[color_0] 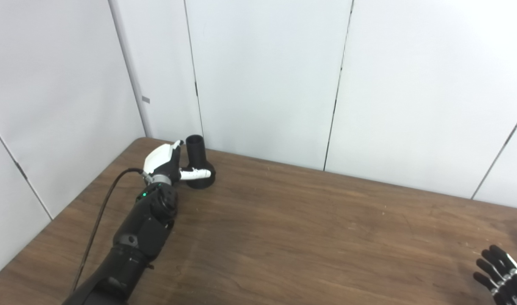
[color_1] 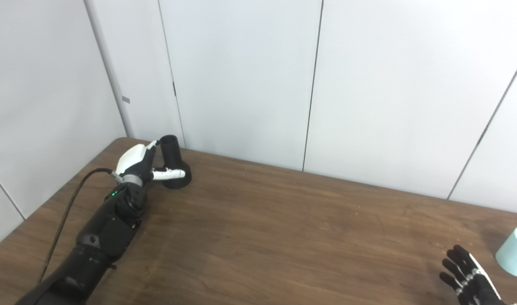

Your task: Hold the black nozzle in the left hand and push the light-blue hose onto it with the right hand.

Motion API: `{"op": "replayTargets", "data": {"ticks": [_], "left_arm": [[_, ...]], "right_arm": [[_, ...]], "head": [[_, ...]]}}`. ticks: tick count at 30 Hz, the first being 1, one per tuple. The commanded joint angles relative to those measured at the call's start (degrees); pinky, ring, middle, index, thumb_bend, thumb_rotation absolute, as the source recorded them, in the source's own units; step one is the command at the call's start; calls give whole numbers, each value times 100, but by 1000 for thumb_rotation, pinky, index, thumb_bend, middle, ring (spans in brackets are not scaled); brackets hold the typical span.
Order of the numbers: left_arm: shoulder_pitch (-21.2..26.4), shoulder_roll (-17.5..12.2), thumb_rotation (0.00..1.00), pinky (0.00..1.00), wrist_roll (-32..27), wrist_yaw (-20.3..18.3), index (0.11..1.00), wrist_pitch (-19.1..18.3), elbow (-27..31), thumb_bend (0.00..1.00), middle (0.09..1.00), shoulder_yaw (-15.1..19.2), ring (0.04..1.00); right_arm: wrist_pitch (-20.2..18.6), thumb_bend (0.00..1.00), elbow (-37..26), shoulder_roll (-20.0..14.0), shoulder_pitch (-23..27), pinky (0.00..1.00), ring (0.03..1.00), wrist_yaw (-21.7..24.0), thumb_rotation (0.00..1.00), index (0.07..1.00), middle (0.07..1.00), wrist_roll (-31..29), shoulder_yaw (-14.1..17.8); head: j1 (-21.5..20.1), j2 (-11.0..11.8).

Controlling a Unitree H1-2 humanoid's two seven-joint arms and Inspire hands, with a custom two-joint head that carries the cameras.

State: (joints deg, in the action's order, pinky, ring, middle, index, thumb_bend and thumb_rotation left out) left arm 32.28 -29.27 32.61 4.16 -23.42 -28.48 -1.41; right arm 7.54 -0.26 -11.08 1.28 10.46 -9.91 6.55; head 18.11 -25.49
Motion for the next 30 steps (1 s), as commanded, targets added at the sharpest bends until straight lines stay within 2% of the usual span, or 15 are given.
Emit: {"op": "replayTargets", "data": {"ticks": [1, 9, 18, 24, 30], "left_arm": [[369, -165, 493, 1000, -14, 49, 941, 6, 115, 1000, 967, -17, 1000], [496, -181, 474, 1000, -175, -196, 933, -108, -36, 1000, 958, -190, 1000], [384, -193, 432, 1000, -122, -278, 897, -137, 130, 1000, 916, -379, 977], [352, -224, 413, 1000, -110, -281, 882, -120, 30, 1000, 915, -476, 972], [386, -341, 342, 1000, -109, -704, 880, -291, 44, 975, 916, -639, 969]], "right_arm": [[166, 565, 231, 136, -188, 841, 900, -21, 983, 905, 908, -13, -61], [100, 567, 92, 150, -235, 833, 902, -47, 985, 905, 899, 36, -75], [129, 540, 160, 166, -211, 832, 905, -88, 994, 904, 896, 69, -68], [160, 534, 131, 156, -217, 844, 911, -34, 996, 909, 896, 96, -117], [218, 541, 144, 138, -198, 838, 914, 20, 990, 917, 904, 112, -146]], "head": [[7, -8], [-28, -50], [-62, -81], [-69, -84], [-118, -95]]}}
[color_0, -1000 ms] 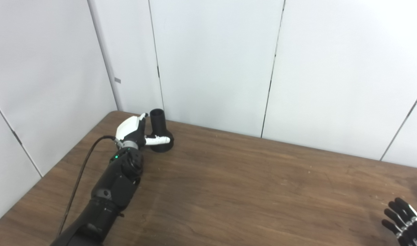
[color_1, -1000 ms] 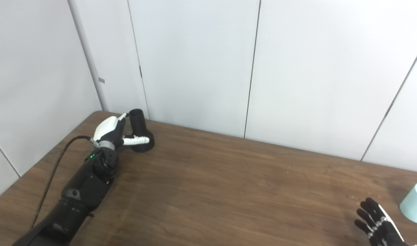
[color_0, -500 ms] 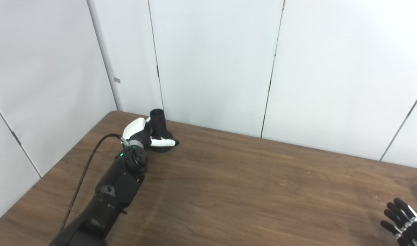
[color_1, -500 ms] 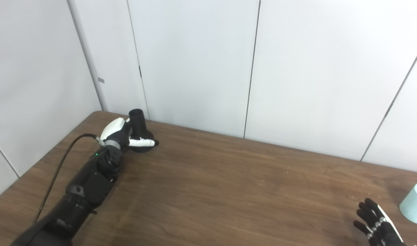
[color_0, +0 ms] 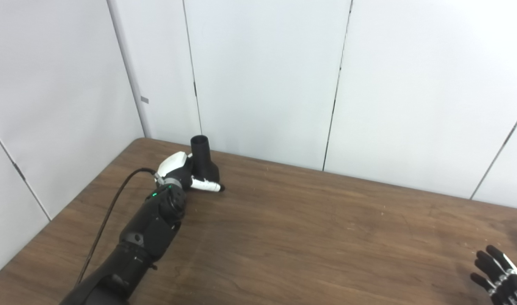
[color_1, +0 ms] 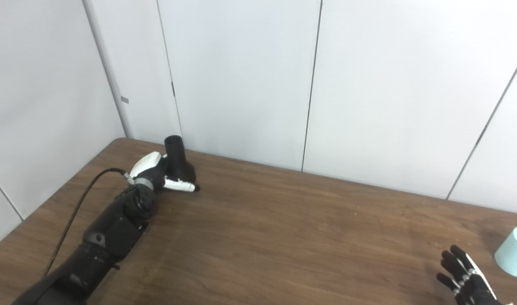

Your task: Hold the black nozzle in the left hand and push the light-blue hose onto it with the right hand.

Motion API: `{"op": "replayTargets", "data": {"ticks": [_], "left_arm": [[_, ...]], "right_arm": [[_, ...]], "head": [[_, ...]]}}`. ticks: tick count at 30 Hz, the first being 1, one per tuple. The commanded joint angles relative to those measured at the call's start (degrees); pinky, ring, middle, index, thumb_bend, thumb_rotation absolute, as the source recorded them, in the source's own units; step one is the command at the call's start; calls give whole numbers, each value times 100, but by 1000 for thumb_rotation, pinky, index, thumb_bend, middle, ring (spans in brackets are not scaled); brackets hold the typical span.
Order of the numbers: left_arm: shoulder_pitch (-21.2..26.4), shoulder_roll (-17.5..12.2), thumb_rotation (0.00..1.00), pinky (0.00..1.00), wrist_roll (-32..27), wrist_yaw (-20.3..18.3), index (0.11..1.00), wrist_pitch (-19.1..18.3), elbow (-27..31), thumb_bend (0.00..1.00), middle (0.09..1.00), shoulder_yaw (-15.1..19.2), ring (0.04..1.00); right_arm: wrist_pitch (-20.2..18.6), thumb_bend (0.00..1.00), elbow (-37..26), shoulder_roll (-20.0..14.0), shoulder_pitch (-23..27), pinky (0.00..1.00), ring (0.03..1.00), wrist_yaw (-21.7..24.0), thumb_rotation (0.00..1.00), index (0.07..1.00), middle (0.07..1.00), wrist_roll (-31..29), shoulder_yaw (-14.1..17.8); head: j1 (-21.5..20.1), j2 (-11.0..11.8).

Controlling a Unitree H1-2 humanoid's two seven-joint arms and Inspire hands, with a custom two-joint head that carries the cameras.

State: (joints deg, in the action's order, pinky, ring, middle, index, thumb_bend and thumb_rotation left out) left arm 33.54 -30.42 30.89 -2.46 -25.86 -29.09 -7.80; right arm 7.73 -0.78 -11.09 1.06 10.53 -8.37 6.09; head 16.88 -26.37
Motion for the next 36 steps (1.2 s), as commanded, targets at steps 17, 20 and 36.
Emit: {"op": "replayTargets", "data": {"ticks": [17, 20, 36], "left_arm": [[313, -127, 291, 1000, -33, 407, 835, 232, -109, 961, 878, 14, 942], [326, -81, 271, 1000, -81, 493, 819, 330, -201, 948, 868, 49, 940], [294, -155, 52, 1000, 115, 981, 490, 534, -271, 531, 591, -69, 757]], "right_arm": [[300, 554, 241, 145, -161, 819, 911, 10, 982, 922, 903, 22, -118], [312, 555, 257, 137, -157, 820, 911, 4, 983, 923, 901, 38, -114], [284, 550, 198, 148, -168, 826, 914, -53, 987, 924, 884, 128, -118]], "head": [[-28, 8], [-31, 11], [-51, -29]]}}
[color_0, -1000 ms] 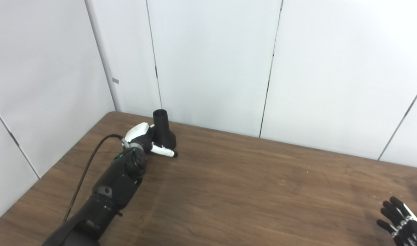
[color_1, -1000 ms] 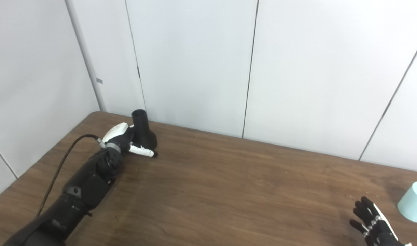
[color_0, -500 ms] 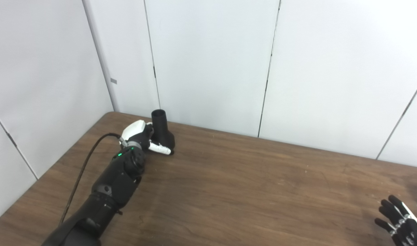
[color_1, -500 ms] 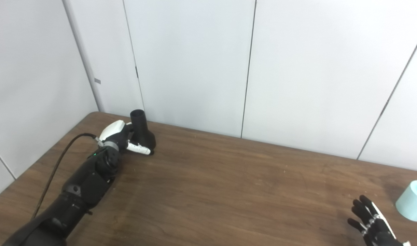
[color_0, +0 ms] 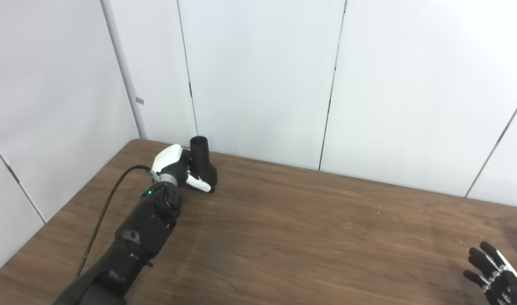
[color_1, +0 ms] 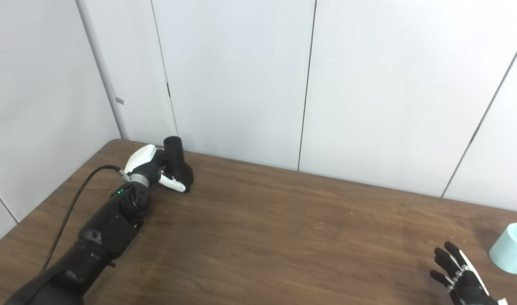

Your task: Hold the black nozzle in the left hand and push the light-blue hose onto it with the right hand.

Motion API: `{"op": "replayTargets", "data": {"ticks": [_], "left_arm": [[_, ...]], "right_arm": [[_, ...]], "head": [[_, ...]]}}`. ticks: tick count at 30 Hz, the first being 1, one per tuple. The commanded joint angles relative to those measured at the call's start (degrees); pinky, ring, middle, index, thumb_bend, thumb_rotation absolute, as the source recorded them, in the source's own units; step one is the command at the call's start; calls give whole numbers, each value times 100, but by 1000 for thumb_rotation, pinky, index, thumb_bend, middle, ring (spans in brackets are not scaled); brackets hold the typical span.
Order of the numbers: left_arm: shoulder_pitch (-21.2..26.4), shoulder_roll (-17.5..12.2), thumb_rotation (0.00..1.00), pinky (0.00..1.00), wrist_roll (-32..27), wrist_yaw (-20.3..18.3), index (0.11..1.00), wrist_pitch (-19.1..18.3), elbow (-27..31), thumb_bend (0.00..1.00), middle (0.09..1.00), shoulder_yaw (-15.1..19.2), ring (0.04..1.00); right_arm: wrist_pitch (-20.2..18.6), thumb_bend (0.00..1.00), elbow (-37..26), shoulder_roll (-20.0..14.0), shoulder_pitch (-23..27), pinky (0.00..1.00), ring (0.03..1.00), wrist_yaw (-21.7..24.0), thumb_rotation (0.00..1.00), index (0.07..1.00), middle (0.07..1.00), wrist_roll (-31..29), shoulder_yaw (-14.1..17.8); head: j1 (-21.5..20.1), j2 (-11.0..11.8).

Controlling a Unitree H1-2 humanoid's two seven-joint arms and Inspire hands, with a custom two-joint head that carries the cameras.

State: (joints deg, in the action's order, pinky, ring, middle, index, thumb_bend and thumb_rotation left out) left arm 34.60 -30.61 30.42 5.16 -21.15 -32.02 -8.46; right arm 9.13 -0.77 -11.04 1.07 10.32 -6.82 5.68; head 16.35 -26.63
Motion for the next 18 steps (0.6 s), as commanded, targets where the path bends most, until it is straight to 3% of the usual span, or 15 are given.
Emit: {"op": "replayTargets", "data": {"ticks": [1, 4, 18], "left_arm": [[190, -127, 51, 1000, 203, 283, 489, 61, 13, 527, 584, -18, 753], [198, -107, 5, 1000, 276, 408, 464, 70, -17, 518, 550, -74, 749], [-35, -59, 0, 1000, 263, 484, 465, 176, 415, 519, 534, -99, 735]], "right_arm": [[150, 550, 209, 139, -164, 826, 914, -34, 987, 924, 883, -28, -74], [144, 549, 197, 135, -164, 826, 913, -38, 976, 919, 879, -28, -73], [159, 550, 147, 166, -189, 809, 898, -114, 970, 919, 871, 54, -79]], "head": [[2, -3], [-3, -16], [-97, -86]]}}
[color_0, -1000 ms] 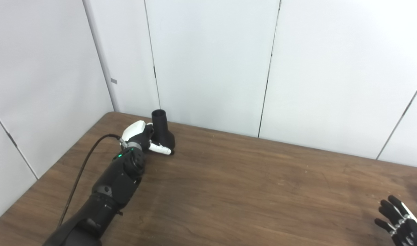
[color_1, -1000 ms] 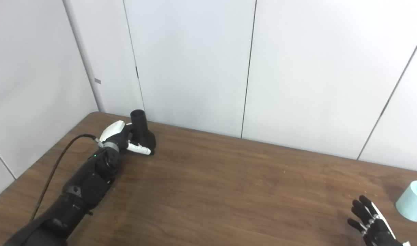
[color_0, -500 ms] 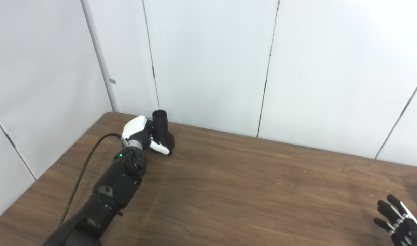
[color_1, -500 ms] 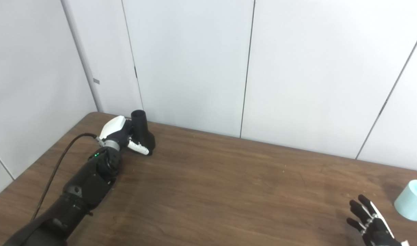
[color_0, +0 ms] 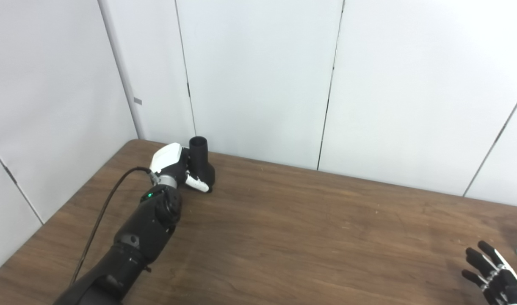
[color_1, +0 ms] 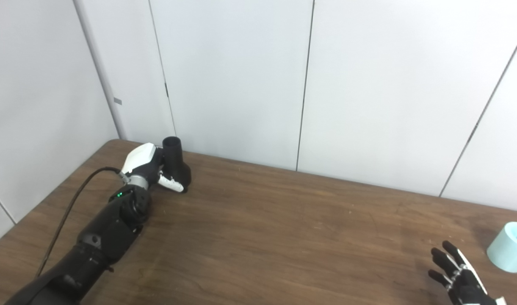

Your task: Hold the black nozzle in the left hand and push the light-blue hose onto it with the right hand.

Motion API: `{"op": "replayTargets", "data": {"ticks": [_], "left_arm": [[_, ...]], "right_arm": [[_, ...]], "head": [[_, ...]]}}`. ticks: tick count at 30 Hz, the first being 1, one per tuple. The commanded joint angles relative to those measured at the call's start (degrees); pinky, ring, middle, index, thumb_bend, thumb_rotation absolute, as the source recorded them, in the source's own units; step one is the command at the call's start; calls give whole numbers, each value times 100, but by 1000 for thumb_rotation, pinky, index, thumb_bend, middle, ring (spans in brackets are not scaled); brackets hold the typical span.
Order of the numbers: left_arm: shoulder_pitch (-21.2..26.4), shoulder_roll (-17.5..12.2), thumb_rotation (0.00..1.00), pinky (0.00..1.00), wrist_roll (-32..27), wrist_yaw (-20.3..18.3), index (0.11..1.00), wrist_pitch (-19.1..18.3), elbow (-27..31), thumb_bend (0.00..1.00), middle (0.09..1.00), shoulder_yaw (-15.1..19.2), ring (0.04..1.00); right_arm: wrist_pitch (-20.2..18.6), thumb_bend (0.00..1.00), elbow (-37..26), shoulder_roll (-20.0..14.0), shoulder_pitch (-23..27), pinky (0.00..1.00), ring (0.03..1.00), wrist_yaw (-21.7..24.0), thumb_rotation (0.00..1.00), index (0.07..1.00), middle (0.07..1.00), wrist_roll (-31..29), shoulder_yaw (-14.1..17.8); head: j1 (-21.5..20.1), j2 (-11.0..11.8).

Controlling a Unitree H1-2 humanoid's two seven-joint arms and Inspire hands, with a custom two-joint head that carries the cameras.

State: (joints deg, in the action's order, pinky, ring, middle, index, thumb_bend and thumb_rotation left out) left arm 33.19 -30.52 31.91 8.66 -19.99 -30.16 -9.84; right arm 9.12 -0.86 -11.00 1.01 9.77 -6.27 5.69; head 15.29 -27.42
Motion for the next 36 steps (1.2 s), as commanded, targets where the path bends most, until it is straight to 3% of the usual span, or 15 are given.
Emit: {"op": "replayTargets", "data": {"ticks": [1, 13, 23, 32, 36], "left_arm": [[60, -46, 0, 1000, 119, 143, 466, 41, 325, 520, 532, 50, 733], [-614, 307, 0, 1000, 134, 69, 474, 131, 1676, 523, 509, 96, 687], [-1255, 645, 0, 1000, 456, -124, 469, 149, 3020, 523, 507, -39, 747], [-1861, 1123, 0, 1000, 677, -284, 472, 242, 3954, 524, 504, -177, 736], [-2354, 1249, 0, 1000, 709, -548, 472, 255, 4476, 524, 504, -287, 738]], "right_arm": [[162, 551, 159, 162, -183, 807, 897, -64, 971, 919, 870, 7, -81], [72, 512, -9, 173, -199, 828, 879, -217, 992, 910, 792, 207, -132], [-36, 513, -69, 147, -186, 841, 884, -270, 991, 864, 752, 241, -167], [-276, 540, -307, 225, -214, 836, 874, -321, 993, 823, 737, 286, -245], [-472, 543, -497, 271, -216, 847, 876, -321, 995, 830, 730, 255, -281]], "head": [[-5, -19], [-28, -102], [-70, -182], [-398, -295], [-720, -415]]}}
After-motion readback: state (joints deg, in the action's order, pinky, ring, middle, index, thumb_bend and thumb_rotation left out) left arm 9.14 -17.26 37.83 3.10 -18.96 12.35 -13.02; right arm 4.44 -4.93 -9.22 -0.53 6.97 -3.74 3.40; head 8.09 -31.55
